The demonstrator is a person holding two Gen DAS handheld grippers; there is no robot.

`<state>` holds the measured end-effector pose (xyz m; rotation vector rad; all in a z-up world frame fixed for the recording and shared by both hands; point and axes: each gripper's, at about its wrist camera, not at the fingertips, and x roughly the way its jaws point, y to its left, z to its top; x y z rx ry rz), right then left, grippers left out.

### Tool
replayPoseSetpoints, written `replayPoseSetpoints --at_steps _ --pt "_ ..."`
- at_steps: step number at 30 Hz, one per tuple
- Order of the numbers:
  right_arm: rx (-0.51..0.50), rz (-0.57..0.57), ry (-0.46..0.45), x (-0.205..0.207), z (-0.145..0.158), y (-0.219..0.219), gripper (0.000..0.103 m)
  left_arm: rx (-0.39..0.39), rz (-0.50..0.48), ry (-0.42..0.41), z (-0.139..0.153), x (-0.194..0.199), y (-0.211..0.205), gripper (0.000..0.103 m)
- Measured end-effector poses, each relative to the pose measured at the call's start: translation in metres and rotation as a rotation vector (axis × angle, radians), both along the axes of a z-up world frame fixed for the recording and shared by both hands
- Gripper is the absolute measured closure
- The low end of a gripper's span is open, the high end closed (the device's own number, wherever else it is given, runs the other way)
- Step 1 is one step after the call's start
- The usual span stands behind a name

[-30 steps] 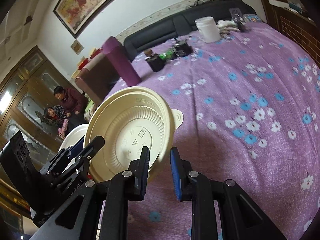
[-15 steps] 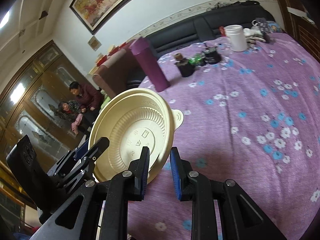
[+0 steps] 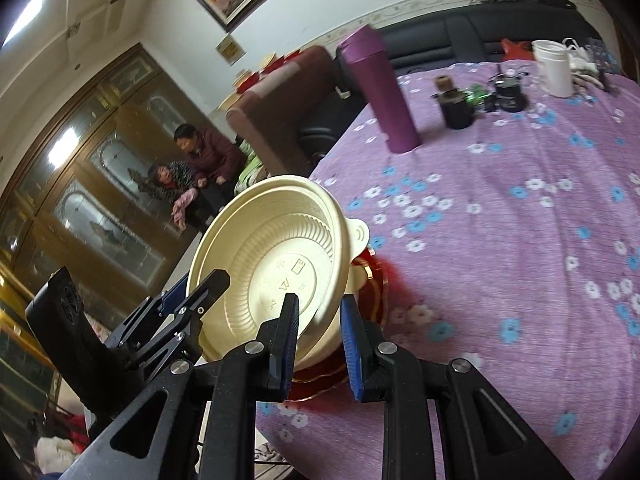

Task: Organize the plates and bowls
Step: 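Lower the cream bowl onto the white bowl in the stack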

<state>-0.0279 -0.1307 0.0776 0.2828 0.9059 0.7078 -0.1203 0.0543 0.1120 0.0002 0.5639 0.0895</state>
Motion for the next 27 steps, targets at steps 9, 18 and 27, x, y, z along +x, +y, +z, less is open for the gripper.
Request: replayPoseSetpoints --at_steps 9,18,27 --pt "-0.03 0.028 0.034 0.003 -0.014 0.026 0.079 -0.022 0.021 0.018 -0.009 0.001 0.019 0.073" --pt "-0.051 0.03 0.057 0.008 -0.025 0.037 0.079 -0.041 0.023 0.044 -0.02 0.004 0.027 0.073" --pt "-0.075 0.021 0.049 0.006 -0.031 0.041 0.079 -0.048 0.019 0.065 -0.029 0.007 0.027 0.073"
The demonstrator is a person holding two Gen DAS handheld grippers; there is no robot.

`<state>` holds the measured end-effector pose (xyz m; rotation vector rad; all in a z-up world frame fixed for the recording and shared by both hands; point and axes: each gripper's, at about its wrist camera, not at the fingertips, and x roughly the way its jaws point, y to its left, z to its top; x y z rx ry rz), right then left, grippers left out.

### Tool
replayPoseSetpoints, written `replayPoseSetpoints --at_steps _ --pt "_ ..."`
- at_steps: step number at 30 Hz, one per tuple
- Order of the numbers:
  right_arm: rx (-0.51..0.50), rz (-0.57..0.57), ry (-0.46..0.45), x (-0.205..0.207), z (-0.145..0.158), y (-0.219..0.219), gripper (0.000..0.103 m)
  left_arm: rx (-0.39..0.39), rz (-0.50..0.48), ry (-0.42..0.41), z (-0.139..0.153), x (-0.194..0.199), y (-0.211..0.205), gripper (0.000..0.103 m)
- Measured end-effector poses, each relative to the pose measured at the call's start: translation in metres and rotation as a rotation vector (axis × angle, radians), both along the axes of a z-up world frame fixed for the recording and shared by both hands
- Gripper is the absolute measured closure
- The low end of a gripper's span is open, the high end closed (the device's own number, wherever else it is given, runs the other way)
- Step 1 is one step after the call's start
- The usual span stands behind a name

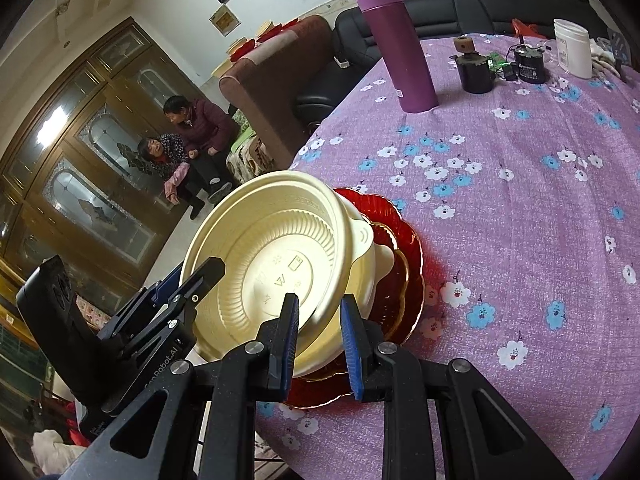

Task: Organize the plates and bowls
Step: 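Lower the cream bowl onto the white bowl in the stack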

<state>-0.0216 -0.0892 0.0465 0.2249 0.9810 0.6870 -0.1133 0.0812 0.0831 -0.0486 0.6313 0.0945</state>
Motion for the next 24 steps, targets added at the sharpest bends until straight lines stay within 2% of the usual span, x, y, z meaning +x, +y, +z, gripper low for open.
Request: replayPoseSetpoints --at_steps 14,18,24 --pt "-0.018 0.005 -0.021 -0.005 0.001 0.001 0.077 -0.006 0.0 0.005 -0.004 0.001 0.001 0.073" --pt "-0.024 0.02 -0.03 -0.008 0.003 0.003 0.069 -0.005 0.0 0.006 -0.006 -0.001 0.0 0.073" --pt "-0.027 0.034 -0.039 -0.011 0.006 0.002 0.068 -0.007 0.001 0.005 -0.006 -0.001 0.0 0.073"
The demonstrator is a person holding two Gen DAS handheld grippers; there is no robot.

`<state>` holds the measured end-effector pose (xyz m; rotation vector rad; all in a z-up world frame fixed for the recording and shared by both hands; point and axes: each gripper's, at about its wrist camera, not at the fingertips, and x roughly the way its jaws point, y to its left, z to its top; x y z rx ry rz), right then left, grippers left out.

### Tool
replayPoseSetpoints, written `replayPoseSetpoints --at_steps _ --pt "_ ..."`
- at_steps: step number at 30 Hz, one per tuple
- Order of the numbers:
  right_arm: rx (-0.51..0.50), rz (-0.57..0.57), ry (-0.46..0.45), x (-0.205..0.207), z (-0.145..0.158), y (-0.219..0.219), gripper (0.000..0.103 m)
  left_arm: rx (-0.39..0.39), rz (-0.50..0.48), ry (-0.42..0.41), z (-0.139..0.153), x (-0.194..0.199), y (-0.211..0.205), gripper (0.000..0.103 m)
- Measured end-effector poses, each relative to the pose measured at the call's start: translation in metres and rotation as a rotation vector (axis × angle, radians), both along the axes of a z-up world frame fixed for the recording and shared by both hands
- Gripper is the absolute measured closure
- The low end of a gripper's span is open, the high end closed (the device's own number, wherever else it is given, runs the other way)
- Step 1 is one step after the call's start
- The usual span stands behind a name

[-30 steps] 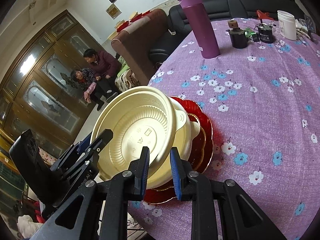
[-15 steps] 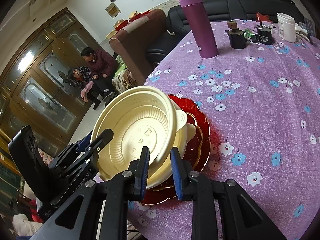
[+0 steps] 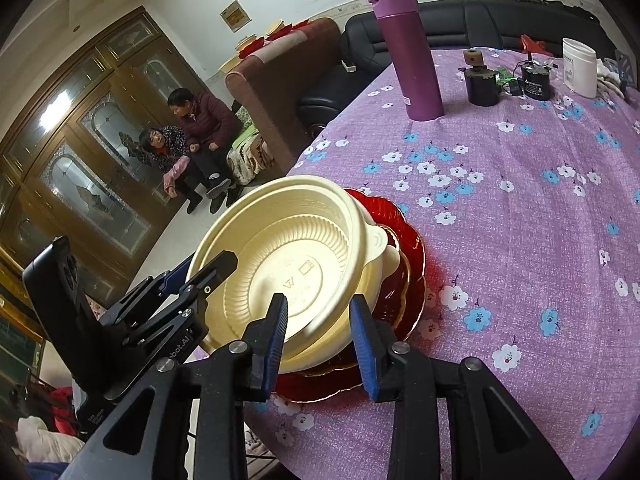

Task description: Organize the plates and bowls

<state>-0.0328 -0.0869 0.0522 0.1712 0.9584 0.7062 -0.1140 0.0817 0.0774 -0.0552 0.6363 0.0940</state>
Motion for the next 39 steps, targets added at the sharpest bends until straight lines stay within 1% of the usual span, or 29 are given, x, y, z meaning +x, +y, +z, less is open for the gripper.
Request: replayPoseSetpoints --at_steps 9,16,24,28,30,35,39 --pt "0.03 -0.024 -0.003 -0.003 0.005 -0.017 0.068 0.003 0.004 -0.005 0.001 -0.003 0.0 0.071" --pt "0.071 -0.088 0.011 0.005 0.006 -0.043 0.068 -0.015 0.001 -0.003 0.007 -0.005 0.002 0.071" --pt "0.092 -0.126 0.046 0.01 -0.005 -0.058 0.068 -0.086 -0.005 0.007 0.013 -0.007 0.012 0.071" --pt "0.092 -0.128 0.067 0.013 -0.012 -0.061 0.068 -0.135 -0.004 0.0 0.018 -0.011 0.023 0.065" --pt "0.093 -0.126 0.078 0.014 -0.015 -0.061 0.068 -0.162 -0.002 -0.004 0.021 -0.013 0.03 0.064" --pt "0.09 -0.131 0.088 0.015 -0.02 -0.062 0.068 -0.203 0.034 -0.01 0.023 -0.017 0.051 0.061" --pt "0.085 -0.136 0.094 0.017 -0.023 -0.063 0.068 -0.248 0.072 0.004 0.017 -0.02 0.072 0.059"
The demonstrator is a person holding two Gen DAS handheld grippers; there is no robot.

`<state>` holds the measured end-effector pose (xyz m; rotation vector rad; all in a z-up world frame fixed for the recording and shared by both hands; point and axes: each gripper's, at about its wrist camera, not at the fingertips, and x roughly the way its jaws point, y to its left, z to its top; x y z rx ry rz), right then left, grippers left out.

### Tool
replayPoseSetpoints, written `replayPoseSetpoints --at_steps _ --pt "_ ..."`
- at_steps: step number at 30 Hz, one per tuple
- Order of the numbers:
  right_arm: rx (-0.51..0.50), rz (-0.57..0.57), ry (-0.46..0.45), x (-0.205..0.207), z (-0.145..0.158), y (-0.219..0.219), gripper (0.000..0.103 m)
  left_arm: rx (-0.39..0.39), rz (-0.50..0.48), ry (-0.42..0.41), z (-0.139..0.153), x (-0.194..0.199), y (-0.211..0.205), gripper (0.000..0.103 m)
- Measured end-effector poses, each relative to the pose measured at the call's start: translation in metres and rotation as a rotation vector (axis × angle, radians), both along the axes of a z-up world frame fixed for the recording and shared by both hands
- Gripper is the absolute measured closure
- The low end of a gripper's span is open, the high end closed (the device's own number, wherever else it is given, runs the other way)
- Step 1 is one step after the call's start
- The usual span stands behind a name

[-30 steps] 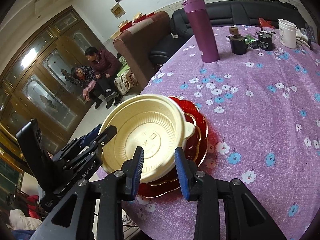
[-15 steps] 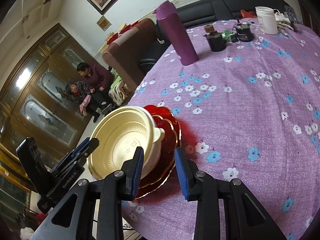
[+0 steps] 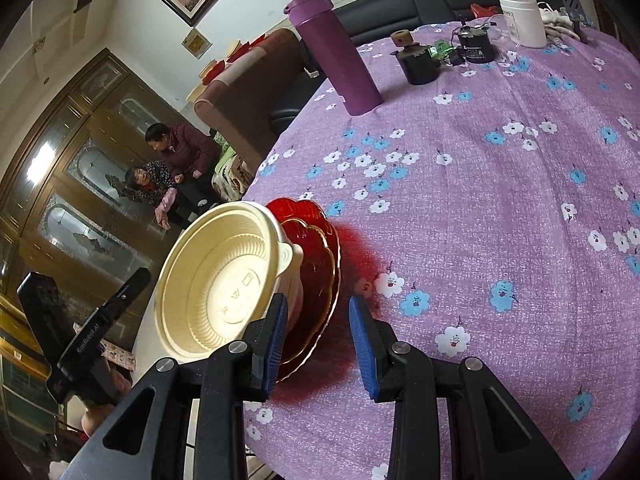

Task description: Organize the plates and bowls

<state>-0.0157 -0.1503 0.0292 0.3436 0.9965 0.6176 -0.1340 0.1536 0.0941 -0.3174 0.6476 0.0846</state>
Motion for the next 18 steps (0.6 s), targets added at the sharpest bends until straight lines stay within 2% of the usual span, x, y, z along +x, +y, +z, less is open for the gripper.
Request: replayPoseSetpoints --at_steps 10,18 --pt "-0.022 0.003 0.025 0.005 -0.016 0.004 0.068 -0.052 -0.064 0.102 -0.035 0.005 0.007 0.059" --pt "-0.039 0.019 0.018 0.008 -0.03 0.01 0.068 -0.029 -0.08 0.138 -0.048 0.014 0.002 0.06"
